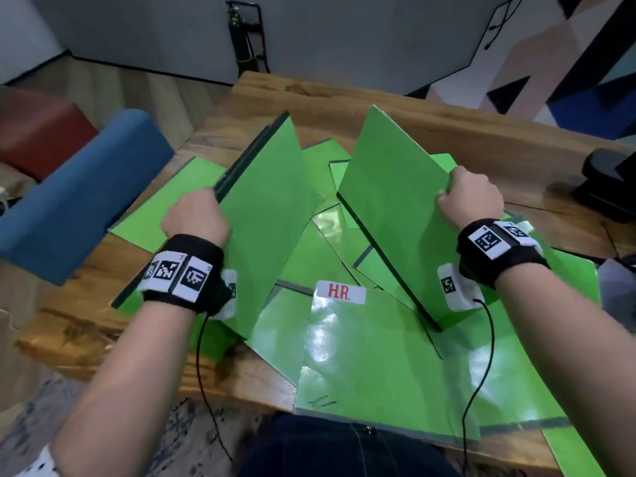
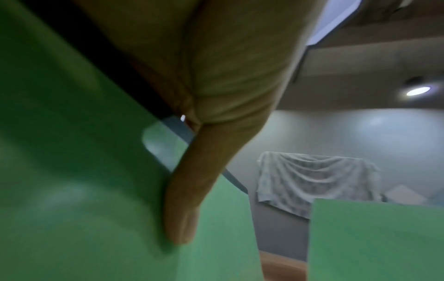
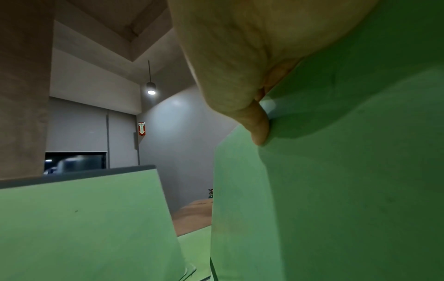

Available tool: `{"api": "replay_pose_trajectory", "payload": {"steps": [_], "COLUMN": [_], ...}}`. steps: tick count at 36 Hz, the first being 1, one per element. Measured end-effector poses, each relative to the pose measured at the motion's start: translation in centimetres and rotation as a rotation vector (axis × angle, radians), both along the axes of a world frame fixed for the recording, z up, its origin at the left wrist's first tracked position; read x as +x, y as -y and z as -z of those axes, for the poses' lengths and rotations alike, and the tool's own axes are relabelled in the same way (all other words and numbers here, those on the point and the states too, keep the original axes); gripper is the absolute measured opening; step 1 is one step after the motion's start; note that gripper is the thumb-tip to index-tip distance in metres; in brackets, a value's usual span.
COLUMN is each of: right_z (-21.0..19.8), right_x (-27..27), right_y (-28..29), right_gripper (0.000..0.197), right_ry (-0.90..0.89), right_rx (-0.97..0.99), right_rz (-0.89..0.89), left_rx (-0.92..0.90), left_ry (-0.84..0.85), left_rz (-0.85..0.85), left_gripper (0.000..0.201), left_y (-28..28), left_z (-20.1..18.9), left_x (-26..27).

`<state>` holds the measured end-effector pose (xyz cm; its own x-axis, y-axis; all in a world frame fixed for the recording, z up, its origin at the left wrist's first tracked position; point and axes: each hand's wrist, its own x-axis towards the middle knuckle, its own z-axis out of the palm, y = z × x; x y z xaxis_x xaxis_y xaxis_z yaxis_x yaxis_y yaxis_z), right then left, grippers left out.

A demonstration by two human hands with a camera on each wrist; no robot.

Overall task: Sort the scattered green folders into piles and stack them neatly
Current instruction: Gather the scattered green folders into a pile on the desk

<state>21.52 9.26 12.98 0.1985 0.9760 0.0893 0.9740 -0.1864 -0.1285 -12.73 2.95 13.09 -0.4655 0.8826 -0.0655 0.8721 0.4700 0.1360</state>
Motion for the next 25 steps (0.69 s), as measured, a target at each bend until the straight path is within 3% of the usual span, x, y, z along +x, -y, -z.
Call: {"api": "replay_pose_trajectory", "payload": {"steps": [8,11,14,16,20,23,25], "right_z": [-0.3,-0.7,-1.4,-2.0,-3.5,-4.7,-5.5], "right_x": [0.8,2.0,3.6,4.6,5.5,5.5,5.5], "right_y": [0.7,1.0,1.4,1.6,2.0,2.4,2.8], "right_gripper": [0.022,0.025,0.024,0.022,0.022,0.021,0.02], "right_ry": [-0.043,-0.061,-0.089,-0.087,-0.031,0.04,0.059], "right_rx": [-0.024,-0.044,-0.029,0.008,0.109,0.185,0.245], "right_rz": [0.05,0.103,0.155,0.177,0.18,0.128,0.096], "left_rx": [0.154,0.202,0.181,0.134,-0.045,-0.193,-0.237], "left_ry": [0.0,0.163,0.517,0.756,0.966,0.957,0.92], "left_rz": [0.282,0.28,0.177,0.077,-0.076,-0.187,-0.215], "left_gripper": [0.041,0.046,0.048,0.043,0.041,0.067,0.076], "left_y": [-0.5,-1.3,-1.7,-1.4,0.6,2.6,3.9], "left_z": [-3.2,-4.4,-3.8,-2.1,4.5,10.7,12.5], "left_x": [5.2,5.0,4.4,4.8,7.9,9.7,10.5]}}
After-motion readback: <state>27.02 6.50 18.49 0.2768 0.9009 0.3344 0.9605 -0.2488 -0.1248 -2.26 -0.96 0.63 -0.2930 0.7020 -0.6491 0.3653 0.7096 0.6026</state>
